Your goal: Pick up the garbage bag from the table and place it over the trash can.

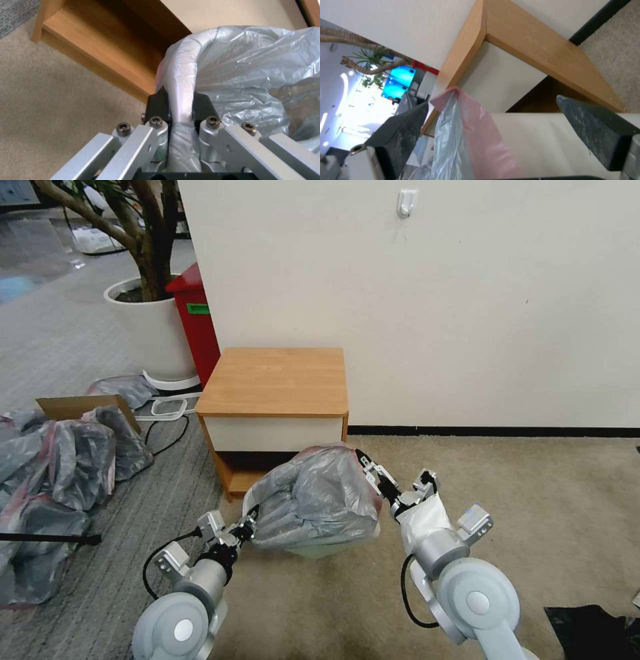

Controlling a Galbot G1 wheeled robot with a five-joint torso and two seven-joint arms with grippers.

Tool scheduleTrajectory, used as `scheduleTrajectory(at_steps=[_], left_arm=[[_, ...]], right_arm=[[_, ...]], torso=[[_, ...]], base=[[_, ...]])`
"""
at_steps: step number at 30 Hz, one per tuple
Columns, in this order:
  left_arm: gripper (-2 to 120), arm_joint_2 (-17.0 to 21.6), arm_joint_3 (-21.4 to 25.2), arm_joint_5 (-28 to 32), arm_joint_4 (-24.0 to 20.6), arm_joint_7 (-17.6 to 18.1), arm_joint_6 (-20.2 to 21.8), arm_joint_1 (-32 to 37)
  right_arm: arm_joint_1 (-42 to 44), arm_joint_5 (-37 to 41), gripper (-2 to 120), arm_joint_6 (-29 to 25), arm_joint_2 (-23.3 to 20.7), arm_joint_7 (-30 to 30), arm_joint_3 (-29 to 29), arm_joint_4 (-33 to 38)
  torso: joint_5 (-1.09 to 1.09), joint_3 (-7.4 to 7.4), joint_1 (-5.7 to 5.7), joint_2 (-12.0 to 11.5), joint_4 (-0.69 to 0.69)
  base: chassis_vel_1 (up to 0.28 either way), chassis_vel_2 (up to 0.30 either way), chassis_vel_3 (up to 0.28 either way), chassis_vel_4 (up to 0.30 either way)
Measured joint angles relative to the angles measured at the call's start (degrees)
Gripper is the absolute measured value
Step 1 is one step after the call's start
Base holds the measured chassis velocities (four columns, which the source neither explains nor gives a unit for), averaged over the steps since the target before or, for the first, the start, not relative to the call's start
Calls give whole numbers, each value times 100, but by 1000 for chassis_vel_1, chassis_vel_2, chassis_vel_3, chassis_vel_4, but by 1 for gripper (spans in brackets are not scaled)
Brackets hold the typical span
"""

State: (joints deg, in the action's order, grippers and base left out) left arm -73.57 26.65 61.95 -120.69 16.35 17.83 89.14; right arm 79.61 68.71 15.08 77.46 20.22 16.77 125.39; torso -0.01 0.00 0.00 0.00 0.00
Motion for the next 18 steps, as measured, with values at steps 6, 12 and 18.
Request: scheduleTrajectory(at_steps=[6, 12, 18], left_arm=[[7, -22, -11, -7, 16, -1, 4, -1], [7, -38, -38, -67, 1, -6, 7, 0], [7, -69, -57, -92, -46, -17, 18, 32]], right_arm=[[-27, 11, 88, -1, 51, -5, -39, 1], [-26, -7, 62, -5, 96, -16, -66, -9], [-2, -12, 43, -21, 97, -20, -57, -4]], torso=[[0, 0, 0, 0, 0], [1, 0, 0, 0, 0], [1, 0, 0, 0, 0]], base=[[0, 0, 0, 0], [0, 0, 0, 0], [0, 0, 0, 0]])
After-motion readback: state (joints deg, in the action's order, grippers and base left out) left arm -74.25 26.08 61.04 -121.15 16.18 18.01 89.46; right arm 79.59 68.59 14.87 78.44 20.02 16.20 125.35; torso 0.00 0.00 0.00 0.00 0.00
